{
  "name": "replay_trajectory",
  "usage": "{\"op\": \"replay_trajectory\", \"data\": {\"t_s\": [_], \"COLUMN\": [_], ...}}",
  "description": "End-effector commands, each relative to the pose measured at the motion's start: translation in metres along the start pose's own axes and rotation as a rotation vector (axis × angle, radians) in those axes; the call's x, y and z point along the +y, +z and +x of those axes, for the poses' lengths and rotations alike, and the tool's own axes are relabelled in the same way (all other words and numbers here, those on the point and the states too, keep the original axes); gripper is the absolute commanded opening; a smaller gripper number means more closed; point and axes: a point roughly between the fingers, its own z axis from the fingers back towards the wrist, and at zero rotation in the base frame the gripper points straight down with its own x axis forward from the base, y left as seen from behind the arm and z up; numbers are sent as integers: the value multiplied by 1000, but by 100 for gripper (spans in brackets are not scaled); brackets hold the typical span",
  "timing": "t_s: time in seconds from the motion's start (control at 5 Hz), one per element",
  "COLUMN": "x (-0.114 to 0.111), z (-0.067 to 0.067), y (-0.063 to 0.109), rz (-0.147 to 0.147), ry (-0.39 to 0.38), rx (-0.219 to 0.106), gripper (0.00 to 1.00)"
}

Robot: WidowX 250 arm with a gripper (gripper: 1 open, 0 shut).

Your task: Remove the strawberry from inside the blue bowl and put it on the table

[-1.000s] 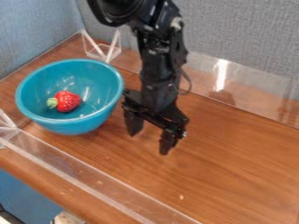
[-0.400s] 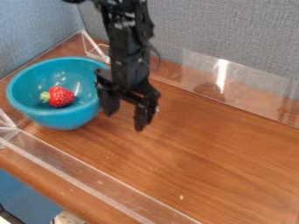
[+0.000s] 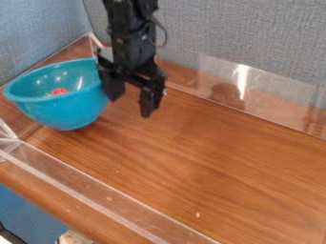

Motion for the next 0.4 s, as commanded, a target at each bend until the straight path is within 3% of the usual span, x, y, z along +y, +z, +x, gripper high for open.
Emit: {"op": "replay_trajectory", "data": {"t_s": [0.0, 0.2], "x": [54, 70], "z": [-1, 4], "y": [6, 6], "rz": [86, 101], "ry": [63, 68], "rx": [-26, -41], "gripper": [100, 100]}}
